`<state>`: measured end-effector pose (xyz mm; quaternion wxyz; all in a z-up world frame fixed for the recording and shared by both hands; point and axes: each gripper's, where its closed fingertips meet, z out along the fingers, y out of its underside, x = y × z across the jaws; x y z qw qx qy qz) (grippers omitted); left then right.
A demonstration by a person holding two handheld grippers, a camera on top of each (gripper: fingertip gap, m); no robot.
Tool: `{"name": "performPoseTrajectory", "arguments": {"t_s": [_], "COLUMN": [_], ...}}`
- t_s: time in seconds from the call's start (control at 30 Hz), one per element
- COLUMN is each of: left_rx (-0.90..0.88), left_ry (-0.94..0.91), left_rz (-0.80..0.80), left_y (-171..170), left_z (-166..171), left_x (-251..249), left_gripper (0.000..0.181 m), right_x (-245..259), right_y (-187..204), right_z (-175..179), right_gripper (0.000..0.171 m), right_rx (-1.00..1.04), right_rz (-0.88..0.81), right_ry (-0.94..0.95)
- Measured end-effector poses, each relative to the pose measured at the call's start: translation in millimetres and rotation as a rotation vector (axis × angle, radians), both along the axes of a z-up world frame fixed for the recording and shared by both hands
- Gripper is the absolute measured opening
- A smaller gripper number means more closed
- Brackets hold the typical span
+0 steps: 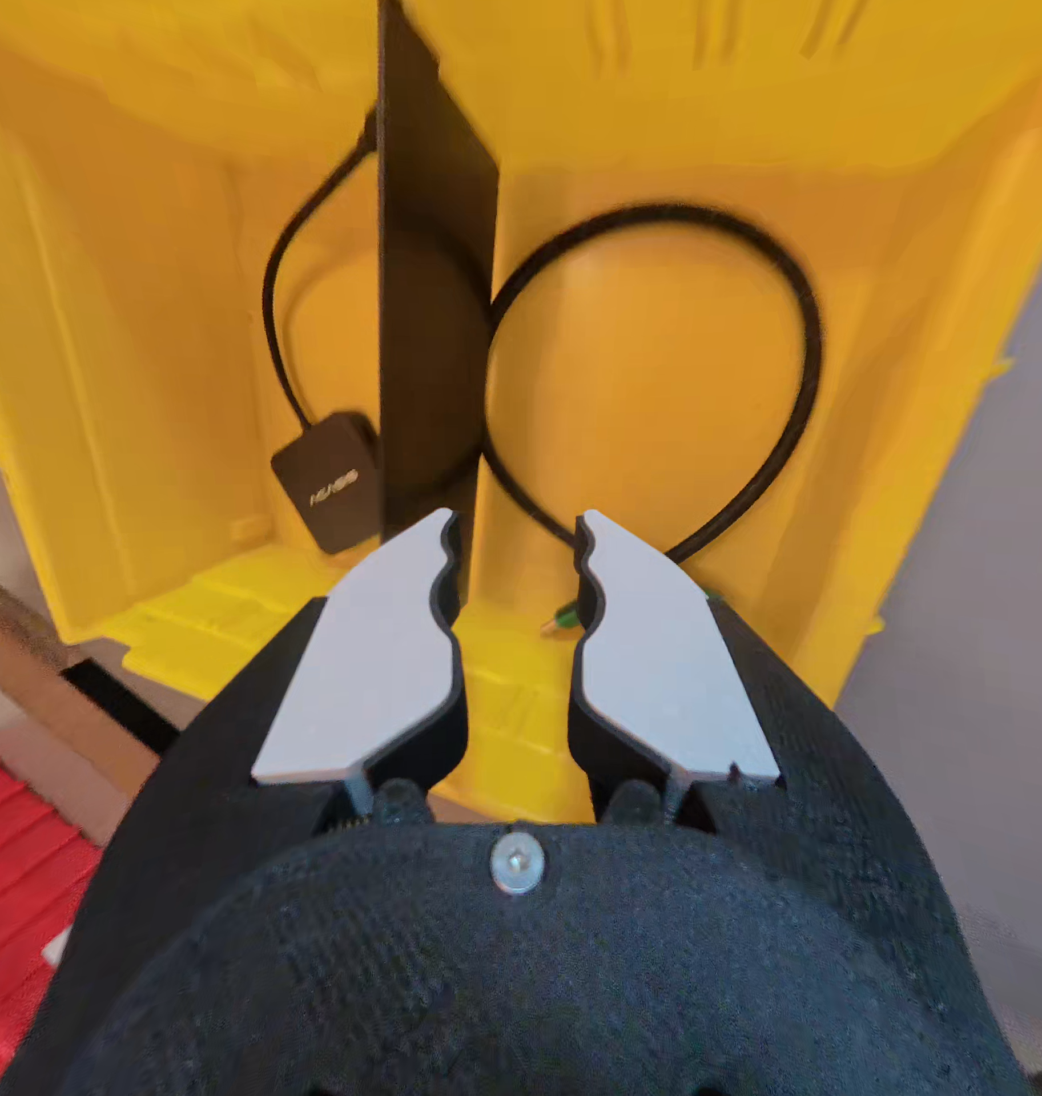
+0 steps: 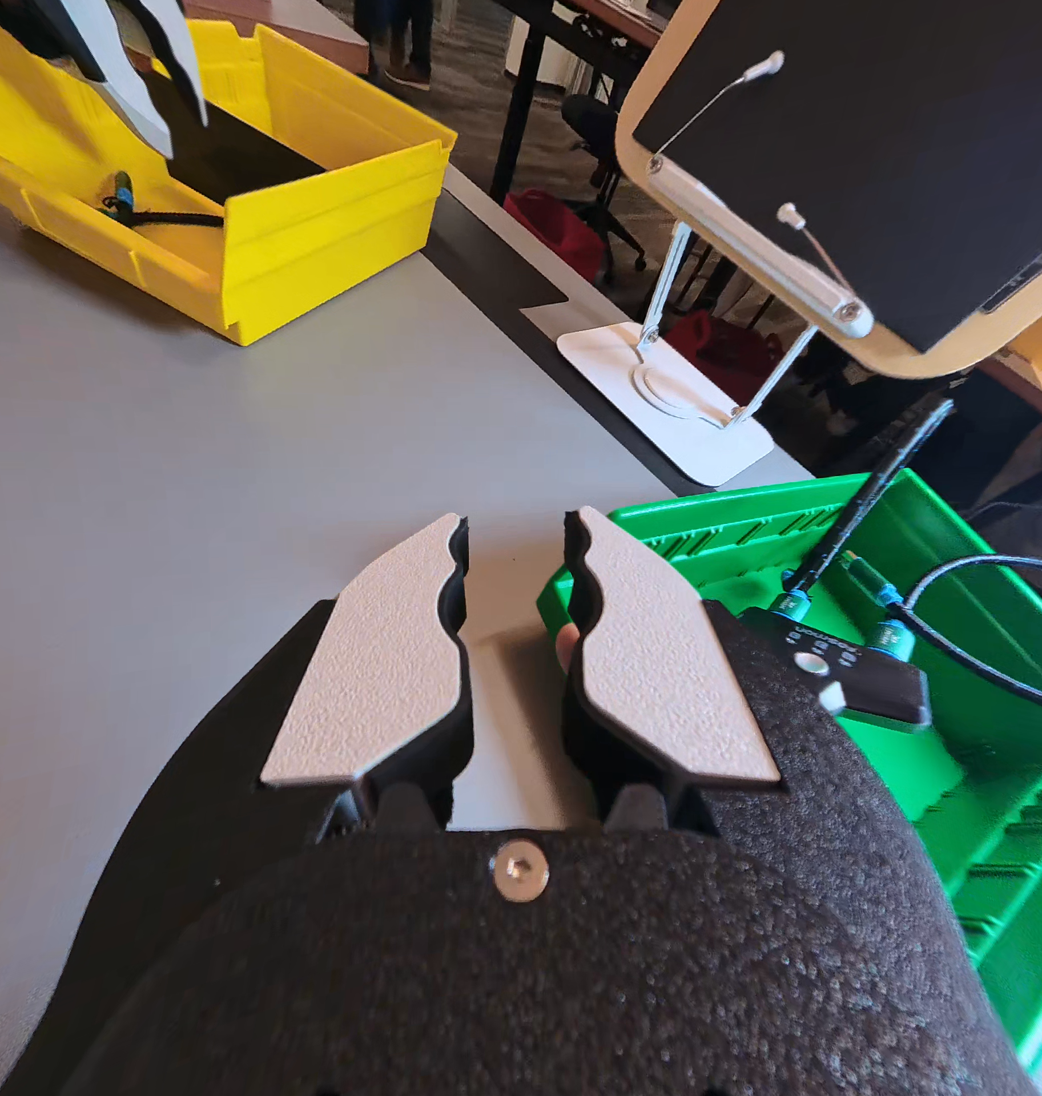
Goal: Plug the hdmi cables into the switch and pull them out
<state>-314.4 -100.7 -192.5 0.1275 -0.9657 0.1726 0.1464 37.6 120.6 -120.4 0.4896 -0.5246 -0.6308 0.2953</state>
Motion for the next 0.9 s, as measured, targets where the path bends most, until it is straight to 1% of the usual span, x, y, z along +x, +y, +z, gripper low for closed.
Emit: {"name": "performPoseTrajectory", "arguments": {"t_s": [0.03,0.1,0.2,0.23,0.3,0.37,0.47,0.53,0.63,0.7,0.8,0.9], "left_rx": [-0.022,0.008,0.148,0.179,0.164,0.084,-0.076,-0.187,-0.338,-0.387,-0.425,-0.434], "left_ry": [0.007,-0.011,-0.034,-0.023,-0.012,-0.028,-0.08,-0.107,-0.139,-0.178,-0.242,-0.39], "left_rz": [0.005,0.004,0.034,0.059,0.111,0.126,0.209,0.268,0.362,0.388,0.388,0.393], "left_y": [-5,-4,16,24,33,38,37,32,22,21,24,25], "left_z": [-1,9,40,47,48,32,-3,-24,-45,-53,-57,-62], "left_x": [-6,-15,-36,-49,-73,-90,-108,-115,-121,-120,-115,-100], "left_gripper": [0.036,0.033,0.029,0.032,0.037,0.042,0.049,0.057,0.069,0.075,0.077,0.069], "right_x": [-3,-7,-13,-14,-17,-17,-14,-12,-11,-12,-13,-13], "right_y": [0,-1,-2,-3,-7,-9,-9,-6,0,2,5,4], "right_z": [-4,-10,-14,-16,-21,-28,-38,-41,-44,-46,-50,-53], "right_gripper": [0.031,0.031,0.03,0.03,0.03,0.03,0.03,0.03,0.03,0.03,0.03,0.03], "right_rx": [-0.008,-0.016,-0.015,-0.021,-0.035,-0.036,-0.03,-0.041,-0.096,-0.128,-0.158,-0.19], "right_rz": [0.003,0.014,0.02,0.021,0.029,0.026,0.023,0.016,0.012,0.014,0.019,0.033], "right_ry": [-0.002,-0.008,-0.012,-0.011,-0.019,-0.041,-0.068,-0.07,-0.062,-0.06,-0.062,-0.06]}}
